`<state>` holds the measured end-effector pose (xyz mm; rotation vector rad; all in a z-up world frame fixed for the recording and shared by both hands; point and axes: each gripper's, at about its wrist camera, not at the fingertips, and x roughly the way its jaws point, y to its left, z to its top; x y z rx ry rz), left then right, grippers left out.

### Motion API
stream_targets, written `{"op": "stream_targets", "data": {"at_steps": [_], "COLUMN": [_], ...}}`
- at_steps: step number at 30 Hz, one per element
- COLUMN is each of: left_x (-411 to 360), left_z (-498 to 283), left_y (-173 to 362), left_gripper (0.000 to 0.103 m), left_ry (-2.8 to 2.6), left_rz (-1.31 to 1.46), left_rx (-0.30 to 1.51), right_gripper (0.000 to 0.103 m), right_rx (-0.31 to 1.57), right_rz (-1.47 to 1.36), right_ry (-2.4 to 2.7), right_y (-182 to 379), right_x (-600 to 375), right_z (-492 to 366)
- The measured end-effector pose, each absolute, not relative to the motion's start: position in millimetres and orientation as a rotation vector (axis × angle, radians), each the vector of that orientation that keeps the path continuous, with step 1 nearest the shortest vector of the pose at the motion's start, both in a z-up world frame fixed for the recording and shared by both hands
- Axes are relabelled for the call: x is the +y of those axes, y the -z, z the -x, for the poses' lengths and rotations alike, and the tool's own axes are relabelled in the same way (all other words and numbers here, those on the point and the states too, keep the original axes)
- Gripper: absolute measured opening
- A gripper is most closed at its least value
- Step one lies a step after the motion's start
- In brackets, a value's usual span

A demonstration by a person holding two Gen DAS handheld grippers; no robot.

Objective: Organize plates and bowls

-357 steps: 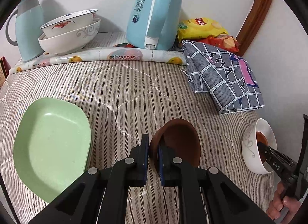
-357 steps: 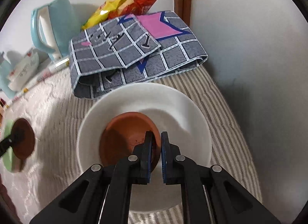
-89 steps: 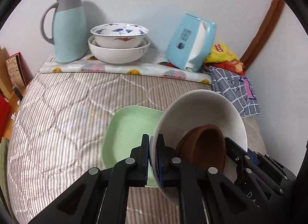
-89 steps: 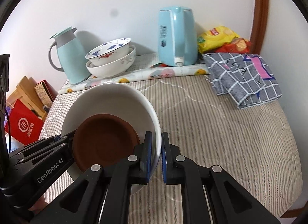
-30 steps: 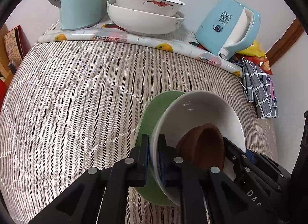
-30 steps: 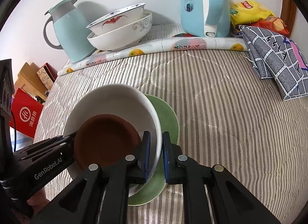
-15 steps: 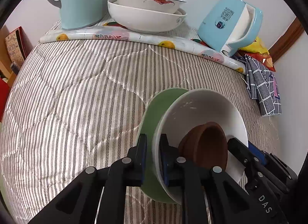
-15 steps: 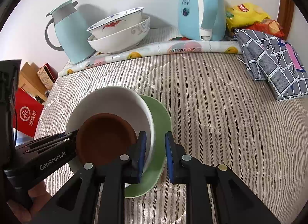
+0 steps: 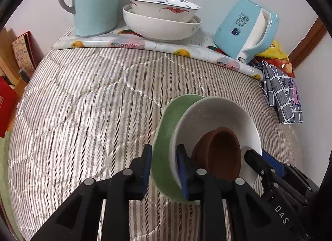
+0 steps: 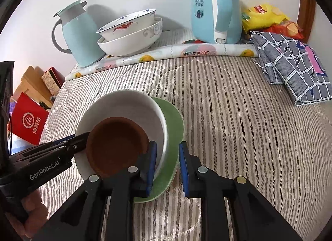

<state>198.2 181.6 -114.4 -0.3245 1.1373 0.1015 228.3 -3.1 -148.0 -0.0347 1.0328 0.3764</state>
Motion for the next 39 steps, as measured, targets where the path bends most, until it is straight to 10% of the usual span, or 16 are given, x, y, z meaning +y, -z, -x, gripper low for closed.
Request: {"op": "stream_targets", "data": {"at_steps": [15,39], "left_x": [156.6,57.6], "left_z": [-158.7,-41.1], "left_y": [62.8,-7.5], "left_gripper": [0.033,0.086], "left_ry": [-0.127,-0.186], "left_rz": [0.292,0.168], "left_rx": [1.021,0.754], "right_gripper": [0.045,0.080], "right_rx": [0.886,0.697], "right_rz": [0.088,0.071], "right_ry": [-0.330,-0.222], "right_y": [88.5,32.7], "right_x": [-38.4,-143.0], "right_z": [-166.0,-45.4]}}
